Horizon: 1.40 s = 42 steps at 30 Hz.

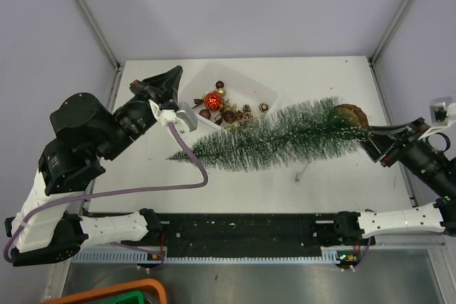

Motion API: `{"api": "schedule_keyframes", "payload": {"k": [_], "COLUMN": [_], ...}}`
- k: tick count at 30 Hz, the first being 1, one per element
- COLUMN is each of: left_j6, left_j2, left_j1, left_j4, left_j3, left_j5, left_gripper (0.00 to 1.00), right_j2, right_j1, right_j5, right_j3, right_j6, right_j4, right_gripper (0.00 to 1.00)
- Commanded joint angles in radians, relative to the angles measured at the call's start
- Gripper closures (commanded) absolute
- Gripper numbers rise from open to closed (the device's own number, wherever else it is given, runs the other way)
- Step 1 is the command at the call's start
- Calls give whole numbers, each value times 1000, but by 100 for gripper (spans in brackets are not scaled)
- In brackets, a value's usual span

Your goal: Decorate the small christmas tree

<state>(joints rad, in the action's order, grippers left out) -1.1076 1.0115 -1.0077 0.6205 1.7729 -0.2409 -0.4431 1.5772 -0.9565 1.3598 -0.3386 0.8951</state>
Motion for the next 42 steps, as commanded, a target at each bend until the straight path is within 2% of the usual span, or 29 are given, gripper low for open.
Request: {"api": "schedule_keyframes", "payload": {"k": [1, 5, 9, 15, 17, 21, 25, 36, 42], "left_j6": [199, 346, 399, 460, 485, 497, 517, 563, 529], "left_j2": [1, 30, 38, 12, 3, -20, -56, -71, -119], "left_j1": [3, 3, 3, 3, 3, 3, 3, 20, 20], "left_j4": [99, 209, 220, 118, 85, 58, 16, 4, 18], "left_j3": [51, 95, 102, 50, 39, 1, -53, 11, -96], "left_j5": [52, 120, 158, 112, 91, 80, 74, 78, 88], "left_gripper": [100, 100, 100, 100, 97, 92, 93, 93, 96], "right_j2": [38, 90, 162, 192, 185, 185, 188, 222, 195], "right_j1": [20, 27, 37, 60, 75, 98, 127, 167, 168], "right_j5": [25, 21, 21, 4, -2, -21, -85, -194, -205], "right_j3": [28, 13, -45, -103, -108, -131, -163, -222, -240], "right_j6": [-65, -85, -88, -80, -73, -45, -57, -106, -138], "right_j4": [-4, -53, -155, -268, -303, -416, -507, -570, -639], "right_gripper": [100, 100, 100, 100, 100, 100, 100, 100, 100]}}
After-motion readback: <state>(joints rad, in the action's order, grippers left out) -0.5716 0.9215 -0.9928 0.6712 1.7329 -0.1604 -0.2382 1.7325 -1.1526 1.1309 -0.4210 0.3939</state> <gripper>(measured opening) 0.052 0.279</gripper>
